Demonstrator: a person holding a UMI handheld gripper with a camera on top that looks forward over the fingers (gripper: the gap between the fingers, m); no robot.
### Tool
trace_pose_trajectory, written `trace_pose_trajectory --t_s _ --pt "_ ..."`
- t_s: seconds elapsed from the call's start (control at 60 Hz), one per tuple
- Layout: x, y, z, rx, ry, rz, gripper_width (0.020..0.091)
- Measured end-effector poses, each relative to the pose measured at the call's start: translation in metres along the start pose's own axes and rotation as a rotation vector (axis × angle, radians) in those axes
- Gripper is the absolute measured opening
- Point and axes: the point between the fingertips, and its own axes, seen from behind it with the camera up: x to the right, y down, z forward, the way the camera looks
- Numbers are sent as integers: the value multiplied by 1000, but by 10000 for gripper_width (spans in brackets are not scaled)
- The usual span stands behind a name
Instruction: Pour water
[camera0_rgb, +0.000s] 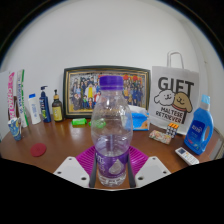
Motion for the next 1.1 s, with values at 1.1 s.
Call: trace_pose_trajectory --t_s 1.1 --pt "-290 -226 5 149 243 -1422 331"
